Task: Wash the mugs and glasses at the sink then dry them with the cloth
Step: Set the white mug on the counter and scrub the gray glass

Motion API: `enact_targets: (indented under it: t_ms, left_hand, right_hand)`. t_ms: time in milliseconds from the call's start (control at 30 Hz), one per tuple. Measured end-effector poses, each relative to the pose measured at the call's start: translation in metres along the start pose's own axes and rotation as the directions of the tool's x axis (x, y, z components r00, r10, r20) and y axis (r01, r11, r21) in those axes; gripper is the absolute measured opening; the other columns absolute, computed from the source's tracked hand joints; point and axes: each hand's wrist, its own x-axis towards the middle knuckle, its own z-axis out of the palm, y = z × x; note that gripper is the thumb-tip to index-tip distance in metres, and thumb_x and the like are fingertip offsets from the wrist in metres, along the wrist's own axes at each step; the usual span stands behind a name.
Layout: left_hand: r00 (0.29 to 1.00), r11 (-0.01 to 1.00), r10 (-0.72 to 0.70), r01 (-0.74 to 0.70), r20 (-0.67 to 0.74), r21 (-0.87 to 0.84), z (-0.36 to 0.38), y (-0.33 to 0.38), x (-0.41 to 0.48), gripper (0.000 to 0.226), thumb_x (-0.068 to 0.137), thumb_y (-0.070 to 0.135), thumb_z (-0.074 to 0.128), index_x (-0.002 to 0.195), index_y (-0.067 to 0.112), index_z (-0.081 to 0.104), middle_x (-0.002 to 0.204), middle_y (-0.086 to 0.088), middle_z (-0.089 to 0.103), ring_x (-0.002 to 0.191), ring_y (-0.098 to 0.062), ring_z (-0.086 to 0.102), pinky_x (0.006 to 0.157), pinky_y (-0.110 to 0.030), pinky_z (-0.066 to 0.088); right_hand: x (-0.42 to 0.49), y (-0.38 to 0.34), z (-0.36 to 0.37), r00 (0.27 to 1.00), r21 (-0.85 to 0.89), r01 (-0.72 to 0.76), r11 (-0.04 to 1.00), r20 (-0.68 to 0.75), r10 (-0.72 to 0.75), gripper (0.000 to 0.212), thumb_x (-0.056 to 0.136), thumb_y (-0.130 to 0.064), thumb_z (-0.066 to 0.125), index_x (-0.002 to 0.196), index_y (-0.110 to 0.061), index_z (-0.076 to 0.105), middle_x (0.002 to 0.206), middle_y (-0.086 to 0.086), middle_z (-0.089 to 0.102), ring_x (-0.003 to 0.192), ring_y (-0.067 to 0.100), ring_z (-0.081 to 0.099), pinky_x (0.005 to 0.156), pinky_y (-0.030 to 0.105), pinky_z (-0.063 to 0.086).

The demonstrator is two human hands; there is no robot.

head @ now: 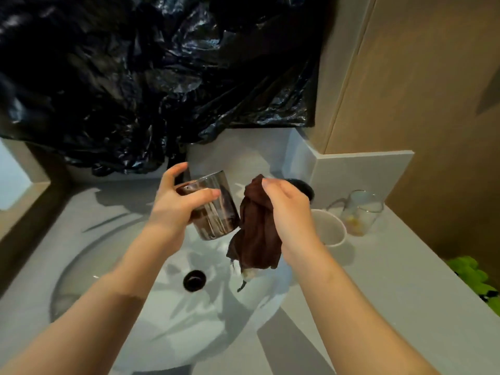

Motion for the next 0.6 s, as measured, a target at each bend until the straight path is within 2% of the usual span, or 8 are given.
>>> enact_targets:
  t_ms: [67,100,167,233,267,333,467,600]
  left_hand:
    - [0.998,0.999,-0.028,0.031,-0.055,0.043,-0.025,-0.015,0.003,0.071,0.072,-0.001,0.075,0.130,0.025,0.043,0.095,-0.007,0.056,0.081,-0.023,0.059,0.060,-0.035,0.048]
    - [0.995,0.996,-0.060,0.064,-0.075,0.054,-0.037,-0.024,0.005,0.068,0.073,0.000,0.074,0.128,0.025,0.043,0.093,-0.005,0.056,0.083,-0.024,0.059,0.065,-0.040,0.050]
    - [0.987,0.990,-0.130,0.135,-0.100,0.049,-0.057,-0.040,0.008,0.066,0.074,0.001,0.074,0.126,0.025,0.041,0.096,-0.006,0.057,0.086,-0.027,0.061,0.082,-0.050,0.050]
    - [0.976,0.979,-0.180,0.190,-0.123,0.073,-0.070,-0.054,0.013,0.074,0.067,0.013,0.081,0.127,0.027,0.041,0.097,-0.010,0.061,0.088,-0.032,0.064,0.088,-0.054,0.051]
    - [0.969,0.972,-0.208,0.220,-0.135,0.087,-0.075,-0.059,0.016,0.078,0.062,0.020,0.083,0.127,0.030,0.041,0.097,-0.011,0.063,0.090,-0.035,0.066,0.087,-0.058,0.052]
    - [0.954,0.962,-0.253,0.265,-0.160,0.062,-0.082,-0.071,0.024,0.073,0.066,0.016,0.081,0.126,0.029,0.041,0.100,-0.013,0.062,0.093,-0.036,0.065,0.085,-0.061,0.051]
    - [0.930,0.942,-0.331,0.336,-0.160,0.003,-0.085,-0.089,0.043,0.069,0.073,0.007,0.077,0.130,0.023,0.041,0.109,-0.011,0.056,0.090,-0.030,0.064,0.081,-0.052,0.055]
    - [0.905,0.923,-0.382,0.382,-0.187,-0.038,-0.081,-0.103,0.065,0.069,0.069,0.008,0.079,0.129,0.018,0.045,0.112,-0.010,0.060,0.091,-0.028,0.063,0.074,-0.050,0.056]
  right_hand:
    - [0.003,0.021,0.021,0.998,-0.006,-0.067,0.998,0.017,0.067,0.015,0.091,-0.030,0.058,0.078,-0.028,0.064,0.090,-0.007,0.066,0.088,0.010,0.060,0.076,0.026,0.045]
    - [0.005,0.031,0.032,0.994,-0.014,-0.104,0.994,0.021,0.105,0.015,0.091,-0.031,0.058,0.077,-0.029,0.063,0.090,-0.007,0.064,0.086,0.011,0.059,0.076,0.028,0.045]
    - [0.009,0.052,0.051,0.985,-0.041,-0.172,0.984,0.020,0.173,0.015,0.091,-0.031,0.059,0.076,-0.029,0.062,0.093,-0.002,0.064,0.091,0.018,0.060,0.083,0.032,0.047]
    - [0.012,0.069,0.068,0.976,-0.031,-0.217,0.976,0.013,0.218,0.016,0.090,-0.029,0.061,0.074,-0.026,0.063,0.089,-0.001,0.065,0.091,0.021,0.061,0.085,0.032,0.048]
    - [0.015,0.077,0.074,0.973,-0.023,-0.229,0.973,0.009,0.229,0.017,0.090,-0.027,0.062,0.073,-0.025,0.063,0.085,-0.002,0.065,0.089,0.020,0.061,0.083,0.031,0.048]
    - [0.021,0.091,0.085,0.970,-0.033,-0.241,0.970,-0.004,0.241,0.019,0.091,-0.025,0.061,0.072,-0.024,0.064,0.084,-0.003,0.066,0.088,0.018,0.061,0.084,0.030,0.048]
    - [0.034,0.115,0.097,0.963,-0.077,-0.268,0.960,-0.011,0.268,0.016,0.091,-0.029,0.058,0.080,-0.022,0.067,0.093,0.002,0.070,0.095,0.023,0.064,0.088,0.035,0.050]
    - [0.053,0.125,0.103,0.946,-0.046,-0.324,0.945,-0.037,0.323,0.017,0.090,-0.029,0.057,0.077,-0.023,0.065,0.080,-0.002,0.070,0.083,0.022,0.065,0.075,0.029,0.049]
